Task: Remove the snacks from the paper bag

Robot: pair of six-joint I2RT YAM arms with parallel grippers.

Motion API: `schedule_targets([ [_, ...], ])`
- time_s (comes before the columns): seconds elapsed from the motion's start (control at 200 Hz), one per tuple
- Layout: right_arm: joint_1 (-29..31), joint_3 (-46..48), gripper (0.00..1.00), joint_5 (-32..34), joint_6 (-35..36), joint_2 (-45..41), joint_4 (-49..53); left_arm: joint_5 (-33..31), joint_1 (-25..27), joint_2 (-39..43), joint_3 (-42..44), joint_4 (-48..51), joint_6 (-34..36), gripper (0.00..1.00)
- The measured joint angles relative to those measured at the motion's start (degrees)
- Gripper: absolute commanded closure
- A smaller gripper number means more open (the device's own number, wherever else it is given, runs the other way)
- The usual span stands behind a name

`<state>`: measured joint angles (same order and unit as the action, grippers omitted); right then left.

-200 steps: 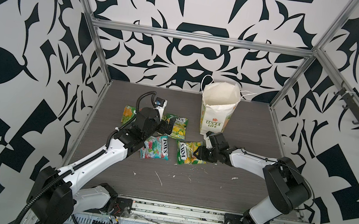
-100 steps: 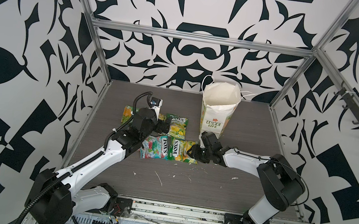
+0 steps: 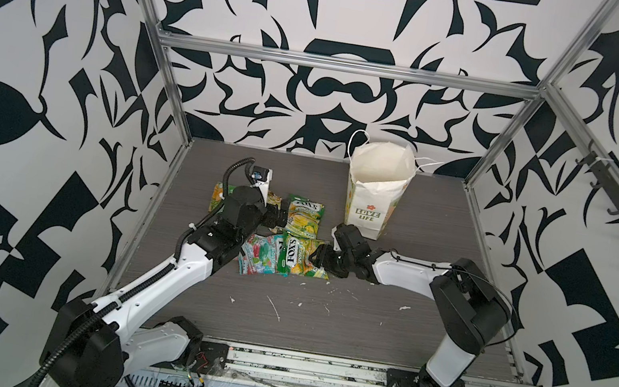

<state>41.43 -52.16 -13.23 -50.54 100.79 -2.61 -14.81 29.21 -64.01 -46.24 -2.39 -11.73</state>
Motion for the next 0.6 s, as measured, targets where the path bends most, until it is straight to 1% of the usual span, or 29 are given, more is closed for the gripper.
schedule_targets([
  [0.165,0.02,1.66,0.18,3.69,2.43,-4.87,5.46,-0.98,0.00,-0.02,0.00,-0.15,-0.33,0.00],
  [0.265,-0.07,1.68,0.15,7.45,5.62,-9.53,9.64,-5.57,0.00,0.04,0.00,-0.11,-1.42,0.00],
  [0.3,-0.09,1.73,0.11,9.29,7.10,-11.61,10.82,-7.72,-0.02,0.15,0.00,0.02,-1.84,0.01],
  [0.345,-0.11,2.05,0.05,12.11,9.27,-14.82,12.09,-10.58,-0.07,0.59,0.13,-0.04,-1.99,0.01],
  [0.4,-0.24,2.54,0.04,15.61,12.50,-18.49,13.16,-13.57,-0.13,1.66,1.01,-0.87,-1.92,0.01],
  [0.475,-0.37,3.72,0.04,22.45,16.57,-24.39,13.97,-16.96,-0.22,3.65,2.56,-1.79,-1.62,0.01],
  [0.535,-0.48,6.64,0.04,28.13,19.85,-29.92,12.09,-19.02,-0.44,5.11,3.89,-2.97,-1.07,0.00],
  [0.6,-0.52,12.17,0.04,34.51,23.65,-36.61,7.67,-21.07,-0.87,6.62,5.95,-4.87,-0.09,0.00],
])
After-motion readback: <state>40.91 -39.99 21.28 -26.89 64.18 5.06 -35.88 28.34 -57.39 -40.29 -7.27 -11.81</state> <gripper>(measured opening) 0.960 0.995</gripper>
